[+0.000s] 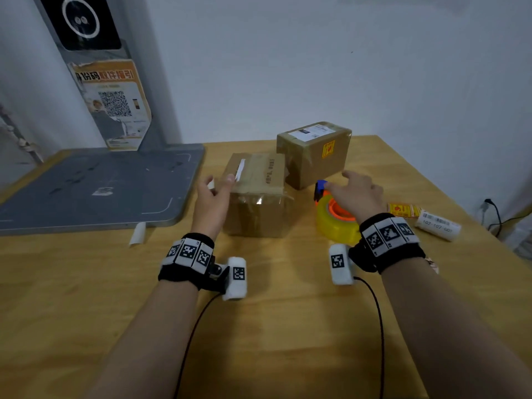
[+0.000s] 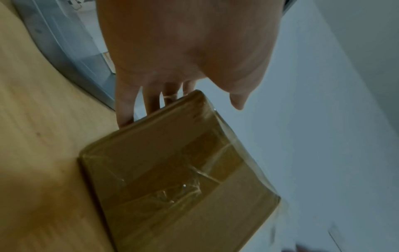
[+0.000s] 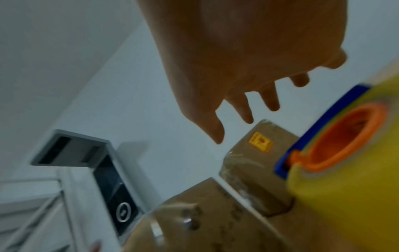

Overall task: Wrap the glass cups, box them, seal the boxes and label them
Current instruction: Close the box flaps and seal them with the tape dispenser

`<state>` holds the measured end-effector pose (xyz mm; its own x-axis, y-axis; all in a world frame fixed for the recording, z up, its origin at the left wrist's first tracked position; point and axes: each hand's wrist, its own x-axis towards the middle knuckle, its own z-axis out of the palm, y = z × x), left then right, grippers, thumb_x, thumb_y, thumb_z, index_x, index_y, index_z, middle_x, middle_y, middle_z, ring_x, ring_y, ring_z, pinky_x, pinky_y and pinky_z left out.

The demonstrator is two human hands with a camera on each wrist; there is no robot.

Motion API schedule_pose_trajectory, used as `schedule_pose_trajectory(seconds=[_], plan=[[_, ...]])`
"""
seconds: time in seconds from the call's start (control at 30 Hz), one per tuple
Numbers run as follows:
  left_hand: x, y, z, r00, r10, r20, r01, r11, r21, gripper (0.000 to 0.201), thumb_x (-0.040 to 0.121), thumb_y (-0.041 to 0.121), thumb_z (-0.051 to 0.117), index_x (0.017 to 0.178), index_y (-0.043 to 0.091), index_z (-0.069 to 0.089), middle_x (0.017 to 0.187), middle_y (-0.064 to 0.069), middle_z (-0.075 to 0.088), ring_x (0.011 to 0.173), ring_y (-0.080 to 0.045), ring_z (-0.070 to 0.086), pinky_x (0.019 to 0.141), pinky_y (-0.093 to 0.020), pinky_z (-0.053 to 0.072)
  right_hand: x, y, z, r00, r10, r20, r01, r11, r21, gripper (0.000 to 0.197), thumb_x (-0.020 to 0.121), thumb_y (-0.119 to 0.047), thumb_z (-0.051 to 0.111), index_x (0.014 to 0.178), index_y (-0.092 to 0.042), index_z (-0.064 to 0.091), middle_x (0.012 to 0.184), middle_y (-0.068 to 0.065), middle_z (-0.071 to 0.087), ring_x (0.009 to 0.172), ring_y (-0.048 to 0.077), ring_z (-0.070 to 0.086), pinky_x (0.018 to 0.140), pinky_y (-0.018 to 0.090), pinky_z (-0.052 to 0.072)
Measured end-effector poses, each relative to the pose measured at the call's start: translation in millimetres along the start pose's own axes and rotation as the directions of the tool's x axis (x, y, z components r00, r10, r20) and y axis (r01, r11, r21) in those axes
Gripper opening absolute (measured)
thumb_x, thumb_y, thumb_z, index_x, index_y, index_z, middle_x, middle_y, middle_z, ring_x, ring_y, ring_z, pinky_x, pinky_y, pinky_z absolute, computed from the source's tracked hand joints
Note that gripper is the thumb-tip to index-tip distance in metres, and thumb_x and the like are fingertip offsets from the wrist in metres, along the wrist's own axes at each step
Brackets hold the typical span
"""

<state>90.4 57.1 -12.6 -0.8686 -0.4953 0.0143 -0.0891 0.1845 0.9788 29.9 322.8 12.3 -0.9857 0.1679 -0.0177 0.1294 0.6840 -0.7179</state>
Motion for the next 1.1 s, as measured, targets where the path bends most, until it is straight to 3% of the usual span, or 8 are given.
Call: schedule_pose_trajectory(seconds=[0.07, 0.17, 0.27, 0.37, 0.53, 0.8, 0.97, 1.1], plan=[[0.7, -1.3, 0.8, 1.000, 0.005, 0.028, -0.004, 1.000, -0.007, 0.078, 0.094, 0.063, 0.058, 0.157, 0.026, 0.029, 0.144, 0.001, 0.049, 0.127, -0.020, 0.052, 0.110, -0.046, 0.045, -10.4, -20.5, 13.9, 0.991, -0.122, 0.046, 0.112, 0.976, 0.186, 0.067, 0.097, -0.050, 0.062, 0.154, -0.019, 0.045, 0.155, 0.007, 0.046, 0.145, 0.029, 0.038, 0.113, 0.043, 0.037], [0.8, -2.3, 5.8, 0.997, -0.021, 0.068, 0.023, 0.999, -0.035, 0.082, 0.090, 0.068, 0.060, 0.155, 0.024, 0.036, 0.142, 0.007, 0.052, 0.123, -0.018, 0.055, 0.104, -0.045, 0.050, -29.4, -44.1, 36.7, 0.965, -0.206, 0.160, 0.124, 0.903, 0.412, 0.063, 0.098, -0.049, 0.065, 0.149, -0.017, 0.049, 0.133, -0.005, 0.059, 0.121, 0.011, 0.054, 0.097, 0.029, 0.043], [-1.9, -6.0, 15.2, 0.989, -0.022, 0.148, 0.028, 0.999, -0.039, 0.072, 0.085, 0.070, 0.064, 0.141, 0.026, 0.057, 0.127, 0.008, 0.069, 0.113, -0.014, 0.066, 0.094, -0.040, 0.057, -33.4, -50.7, 57.5, 0.959, -0.240, 0.148, 0.159, 0.895, 0.417, 0.054, 0.094, -0.047, 0.071, 0.139, -0.020, 0.056, 0.122, -0.014, 0.062, 0.111, 0.005, 0.060, 0.090, 0.024, 0.048], [-5.8, -5.2, 26.1, 0.990, 0.024, 0.135, -0.019, 0.999, -0.041, 0.067, 0.078, 0.066, 0.074, 0.132, 0.028, 0.063, 0.114, 0.016, 0.072, 0.106, -0.004, 0.066, 0.089, -0.030, 0.055, -31.0, -47.5, 69.1, 0.963, -0.259, 0.078, 0.212, 0.903, 0.374, 0.069, 0.086, -0.051, 0.076, 0.143, -0.021, 0.053, 0.125, -0.010, 0.062, 0.114, 0.010, 0.062, 0.096, 0.033, 0.055], [0.5, -5.1, 34.3, 0.998, -0.022, 0.060, 0.022, 1.000, -0.008, 0.084, 0.059, 0.078, 0.071, 0.128, 0.029, 0.063, 0.111, 0.017, 0.072, 0.104, -0.007, 0.067, 0.095, -0.040, 0.057, -28.1, -42.6, 80.9, 0.970, -0.245, 0.010, 0.235, 0.943, 0.234, 0.090, 0.078, -0.070, 0.072, 0.150, -0.029, 0.039, 0.136, -0.007, 0.057, 0.120, 0.014, 0.058, 0.098, 0.040, 0.054], [7.7, -11.9, 28.8, 1.000, -0.007, 0.005, 0.007, 1.000, -0.015, 0.050, 0.072, 0.064, 0.074, 0.110, 0.032, 0.071, 0.095, 0.014, 0.076, 0.091, -0.009, 0.073, 0.086, -0.045, 0.061, -22.0, -36.5, 81.4, 0.971, -0.238, -0.003, 0.226, 0.918, 0.327, 0.056, 0.083, -0.056, 0.076, 0.130, -0.028, 0.062, 0.100, -0.023, 0.063, 0.092, -0.004, 0.063, 0.077, 0.024, 0.056], [7.7, -12.4, 22.3, 1.000, -0.018, 0.024, 0.020, 0.996, -0.084, 0.033, 0.083, 0.052, 0.076, 0.108, 0.030, 0.073, 0.094, 0.014, 0.077, 0.088, -0.008, 0.074, 0.080, -0.040, 0.063, -13.8, -27.5, 83.2, 0.979, -0.202, -0.003, 0.184, 0.887, 0.423, 0.044, 0.086, -0.053, 0.075, 0.121, -0.027, 0.069, 0.102, -0.017, 0.071, 0.095, 0.003, 0.069, 0.086, 0.037, 0.062], [4.0, -11.7, 22.3, 0.999, -0.026, 0.042, 0.032, 0.988, -0.151, 0.023, 0.094, 0.041, 0.070, 0.112, 0.028, 0.073, 0.095, 0.014, 0.076, 0.082, 0.001, 0.072, 0.067, -0.025, 0.057, -10.2, -24.0, 85.8, 0.981, -0.195, -0.022, 0.185, 0.880, 0.437, 0.072, 0.076, -0.069, 0.067, 0.130, -0.021, 0.070, 0.116, -0.010, 0.074, 0.106, 0.008, 0.069, 0.091, 0.040, 0.061]])
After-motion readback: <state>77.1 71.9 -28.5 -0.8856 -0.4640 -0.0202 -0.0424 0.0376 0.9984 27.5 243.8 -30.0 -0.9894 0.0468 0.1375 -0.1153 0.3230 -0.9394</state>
